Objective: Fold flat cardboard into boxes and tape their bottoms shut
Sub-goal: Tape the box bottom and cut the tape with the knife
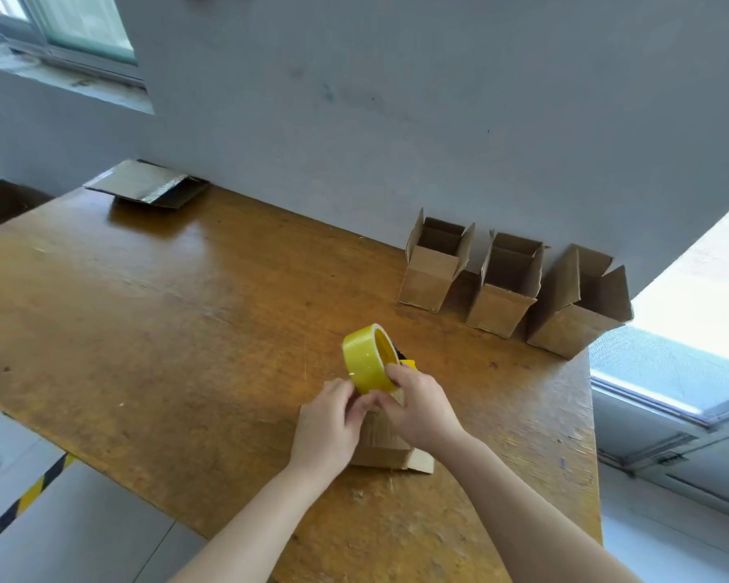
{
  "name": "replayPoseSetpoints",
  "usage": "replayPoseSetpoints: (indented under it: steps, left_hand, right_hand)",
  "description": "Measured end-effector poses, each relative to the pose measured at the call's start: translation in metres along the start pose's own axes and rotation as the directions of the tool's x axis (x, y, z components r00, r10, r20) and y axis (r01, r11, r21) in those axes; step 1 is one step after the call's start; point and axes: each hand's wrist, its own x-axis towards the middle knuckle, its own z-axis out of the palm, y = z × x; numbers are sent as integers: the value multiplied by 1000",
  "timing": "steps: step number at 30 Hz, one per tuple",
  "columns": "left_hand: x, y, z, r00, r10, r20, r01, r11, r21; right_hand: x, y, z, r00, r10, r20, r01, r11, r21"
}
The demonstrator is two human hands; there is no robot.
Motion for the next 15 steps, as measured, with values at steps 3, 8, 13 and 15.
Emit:
replayPoseSetpoints:
  steps: [3,8,13,15]
  left_hand:
    - [-8,-5,4,961,271,54,-274,911,307]
    - [-18,-15,-4,934,334,126,-356,875,328]
    - [-23,-19,-9,978,208,25,-209,962,177]
    - [-20,-14,-13,995,15,-94,-17,1000,-25]
  right_hand:
    - [4,-5,-14,993,112,-32,-101,965,243]
    - [12,-21,-32,989,138,59,-148,827,543]
    - [6,-15,-21,966,121,230,-217,862,458]
    - [6,-11,-19,959,134,249,-243,840,485]
